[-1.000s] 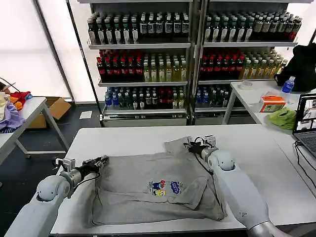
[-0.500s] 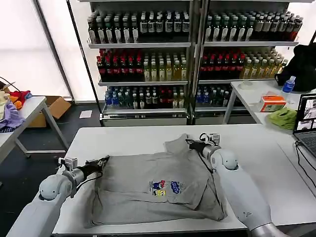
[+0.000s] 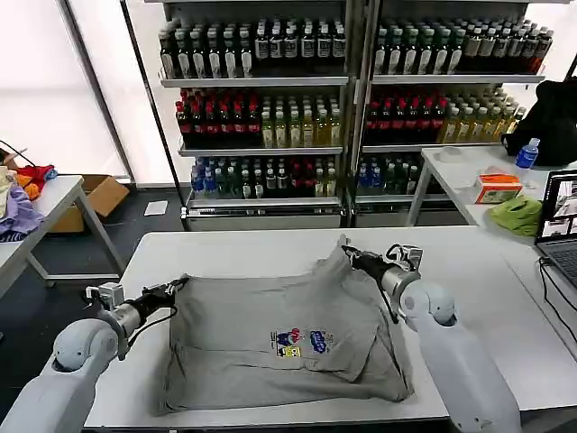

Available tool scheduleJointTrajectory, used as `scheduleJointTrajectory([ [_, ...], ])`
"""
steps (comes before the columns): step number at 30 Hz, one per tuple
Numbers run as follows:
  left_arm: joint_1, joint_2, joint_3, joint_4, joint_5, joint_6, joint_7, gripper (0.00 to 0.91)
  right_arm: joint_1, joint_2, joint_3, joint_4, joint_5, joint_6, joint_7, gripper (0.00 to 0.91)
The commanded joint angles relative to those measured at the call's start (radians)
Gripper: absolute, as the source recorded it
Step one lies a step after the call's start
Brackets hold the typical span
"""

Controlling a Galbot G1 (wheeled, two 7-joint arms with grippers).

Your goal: Fold and organize the clothes.

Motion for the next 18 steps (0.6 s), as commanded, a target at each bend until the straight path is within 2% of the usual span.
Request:
scheduleJointTrajectory([
  [1, 0.189, 0.005, -0.099, -0.278, -0.03, -0.026, -0.086, 0.01, -0.288, -0.031, 0.113, 0.316, 0.046, -0.002, 0.021, 0.0],
  [8, 0.37, -0.008, -0.175, -0.377, 0.005, -0.006, -0.106, 0.01, -0.477, -0.046, 0.225, 0.43, 0.029, -0.009, 0.025, 0.0],
  [13, 0.52, -0.009, -0.198, -0.392, 0.104, 0.01, -0.088, 0.01, -0.62, -0.037, 0.261, 0.463, -0.045, -0.005, 0.035, 0.0],
  [18, 0.58, -0.012, -0.185, -0.372, 0.16, -0.024, -0.086, 0.01, -0.746, -0.013, 0.283, 0.516, -0.11, -0.007, 0.027, 0.0],
])
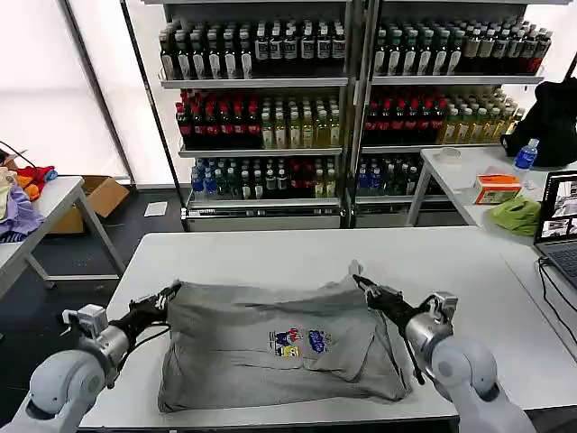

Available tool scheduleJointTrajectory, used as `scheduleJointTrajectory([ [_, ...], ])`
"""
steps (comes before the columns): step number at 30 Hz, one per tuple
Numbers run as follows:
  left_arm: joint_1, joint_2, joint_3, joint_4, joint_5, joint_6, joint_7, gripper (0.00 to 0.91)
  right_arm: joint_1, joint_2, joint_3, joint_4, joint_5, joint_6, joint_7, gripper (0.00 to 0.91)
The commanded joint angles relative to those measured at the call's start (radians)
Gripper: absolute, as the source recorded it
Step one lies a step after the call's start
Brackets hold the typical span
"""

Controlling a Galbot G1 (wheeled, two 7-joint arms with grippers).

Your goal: Fold and organize the clothes.

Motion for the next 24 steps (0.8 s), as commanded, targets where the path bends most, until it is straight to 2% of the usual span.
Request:
scheduleJointTrajectory([
  [1, 0.274, -0.003, -0.044, -0.092, 0.131, -0.024, -0.01, 0.01, -0.331, 0.016, 0.084, 0.16, -0.113, 0.001, -0.009, 0.0],
  [8, 0.317, 0.008, -0.067, -0.154, 0.176, 0.029, -0.003, 0.01, -0.392, 0.023, 0.105, 0.192, -0.174, 0.008, -0.014, 0.0],
  [9, 0.321, 0.01, -0.069, -0.16, 0.182, 0.04, -0.001, 0.091, -0.399, 0.021, 0.107, 0.198, -0.189, 0.008, -0.022, 0.0],
  [10, 0.324, 0.01, -0.073, -0.178, 0.186, 0.057, -0.003, 0.433, -0.403, 0.018, 0.106, 0.204, -0.222, 0.011, -0.029, 0.0],
  [11, 0.322, 0.011, -0.08, -0.189, 0.182, 0.068, -0.003, 0.907, -0.401, 0.018, 0.106, 0.206, -0.231, 0.021, -0.031, 0.907],
  [16, 0.297, 0.022, -0.141, -0.218, 0.168, 0.092, -0.021, 0.907, -0.365, 0.003, 0.128, 0.201, -0.28, 0.112, -0.041, 0.907],
  [20, 0.3, 0.022, -0.197, -0.237, 0.136, 0.092, -0.037, 0.907, -0.315, -0.016, 0.151, 0.18, -0.317, 0.231, -0.076, 0.907],
  [23, 0.32, -0.002, -0.217, -0.262, 0.071, 0.092, -0.077, 0.907, -0.292, -0.017, 0.167, 0.139, -0.374, 0.364, -0.146, 0.907],
  [24, 0.328, -0.029, -0.199, -0.277, 0.046, 0.085, -0.122, 0.907, -0.29, -0.014, 0.168, 0.12, -0.382, 0.439, -0.165, 0.907],
])
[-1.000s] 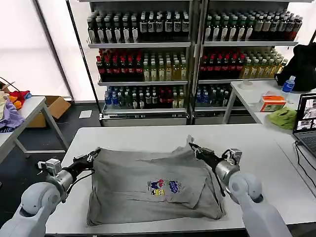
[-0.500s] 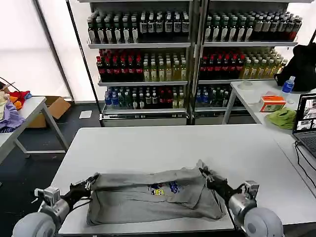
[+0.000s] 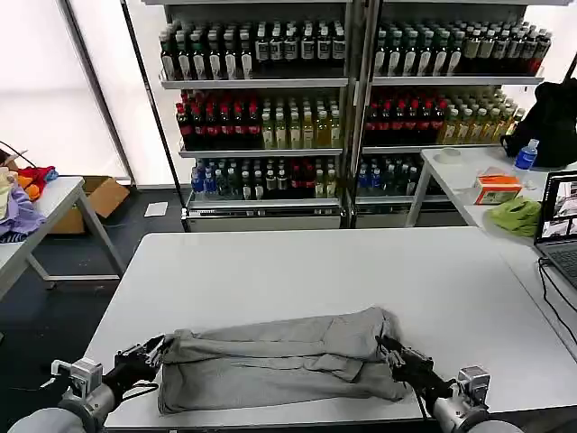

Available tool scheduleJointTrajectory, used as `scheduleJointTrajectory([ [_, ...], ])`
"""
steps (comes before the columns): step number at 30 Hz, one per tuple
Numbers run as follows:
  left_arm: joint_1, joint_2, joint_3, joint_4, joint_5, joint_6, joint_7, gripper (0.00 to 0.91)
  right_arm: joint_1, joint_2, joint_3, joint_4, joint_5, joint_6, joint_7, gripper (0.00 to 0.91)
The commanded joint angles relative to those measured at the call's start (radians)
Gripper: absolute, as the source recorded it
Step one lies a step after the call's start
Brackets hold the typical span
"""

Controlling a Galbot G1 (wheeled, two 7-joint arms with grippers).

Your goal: Fold and organize the clothes.

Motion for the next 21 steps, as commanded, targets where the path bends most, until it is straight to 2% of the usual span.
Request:
scheduleJointTrajectory([
  [1, 0.061, -0.072, -0.058, -0.089, -0.102, 0.01, -0.122, 0.907, 0.011, -0.006, 0.037, -0.048, -0.129, 0.338, -0.118, 0.907],
  [2, 0.073, -0.092, -0.029, -0.108, -0.113, -0.012, -0.144, 0.907, 0.011, -0.002, 0.034, -0.063, -0.124, 0.382, -0.125, 0.907],
  [3, 0.077, -0.173, 0.004, -0.118, -0.109, -0.038, -0.225, 0.907, 0.015, 0.009, 0.02, -0.098, -0.125, 0.481, -0.128, 0.907],
  [5, 0.089, -0.262, 0.064, -0.13, -0.092, -0.071, -0.283, 0.907, 0.009, 0.022, 0.016, -0.128, -0.126, 0.529, -0.138, 0.907],
  [7, 0.093, -0.347, 0.152, -0.122, -0.026, -0.105, -0.347, 0.907, -0.017, 0.031, 0.013, -0.131, -0.114, 0.536, -0.138, 0.907],
  [9, 0.083, -0.389, 0.19, -0.08, 0.035, -0.132, -0.382, 0.907, -0.043, 0.036, 0.01, -0.13, -0.122, 0.54, -0.139, 0.907],
  [12, 0.068, -0.424, 0.237, -0.044, 0.064, -0.133, -0.455, 0.907, -0.061, 0.038, 0.01, -0.132, -0.125, 0.544, -0.133, 0.907],
  [15, 0.05, -0.447, 0.27, -0.028, 0.069, -0.091, -0.535, 0.907, -0.071, 0.036, 0.016, -0.127, -0.115, 0.544, -0.132, 0.907],
  [16, 0.038, -0.452, 0.279, -0.022, 0.07, -0.092, -0.551, 0.836, -0.075, 0.033, 0.019, -0.123, -0.099, 0.54, -0.132, 0.907],
  [17, 0.033, -0.456, 0.283, -0.02, 0.077, -0.097, -0.569, 0.675, -0.075, 0.033, 0.019, -0.123, -0.099, 0.54, -0.132, 0.907],
  [18, 0.029, -0.462, 0.288, -0.019, 0.094, -0.099, -0.572, 0.212, -0.077, 0.031, 0.026, -0.123, -0.099, 0.54, -0.133, 0.907],
  [19, 0.028, -0.463, 0.297, -0.019, 0.111, -0.101, -0.573, 0.212, -0.079, 0.029, 0.028, -0.122, -0.098, 0.541, -0.133, 0.907],
  [20, 0.028, -0.464, 0.302, -0.016, 0.128, -0.101, -0.571, 0.101, -0.079, 0.029, 0.028, -0.122, -0.097, 0.541, -0.133, 0.907],
  [21, 0.029, -0.464, 0.313, -0.011, 0.152, -0.103, -0.572, 0.04, -0.082, 0.028, 0.031, -0.119, -0.084, 0.539, -0.132, 0.907],
])
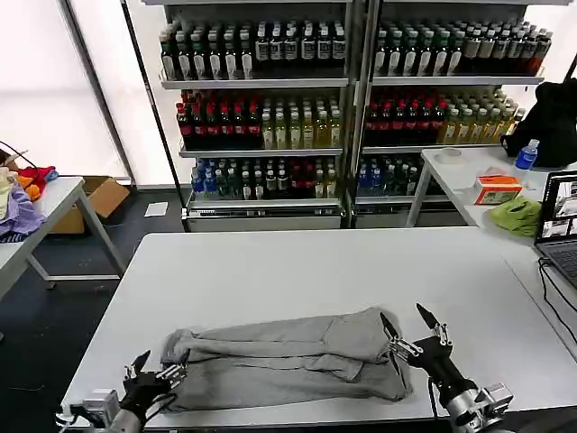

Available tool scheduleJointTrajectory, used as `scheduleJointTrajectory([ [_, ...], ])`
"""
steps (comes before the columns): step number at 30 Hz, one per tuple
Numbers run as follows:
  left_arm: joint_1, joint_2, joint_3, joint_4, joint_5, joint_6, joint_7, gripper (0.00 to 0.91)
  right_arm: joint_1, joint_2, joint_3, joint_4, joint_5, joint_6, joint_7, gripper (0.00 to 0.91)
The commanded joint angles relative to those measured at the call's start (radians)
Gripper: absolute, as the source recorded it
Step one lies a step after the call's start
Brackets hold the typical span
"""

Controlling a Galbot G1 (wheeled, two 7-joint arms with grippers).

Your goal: Fold and organize the clothes.

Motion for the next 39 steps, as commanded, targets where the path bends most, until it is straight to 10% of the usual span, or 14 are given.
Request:
scheduleJointTrajectory([
  [1, -0.016, -0.146, 0.149, 0.038, 0.133, -0.024, -0.218, 0.02, -0.03, 0.002, 0.013, -0.018, 0.015, 0.092, -0.02, 0.907],
  [24, -0.077, -0.099, 0.066, 0.114, 0.136, -0.251, -0.093, 0.0, -0.024, -0.005, 0.008, -0.003, 0.045, 0.057, -0.012, 0.907],
  [39, -0.076, 0.457, -0.536, 0.424, -0.019, -0.192, 0.386, 0.0, -0.011, -0.023, -0.007, 0.011, 0.051, 0.044, -0.006, 0.907],
])
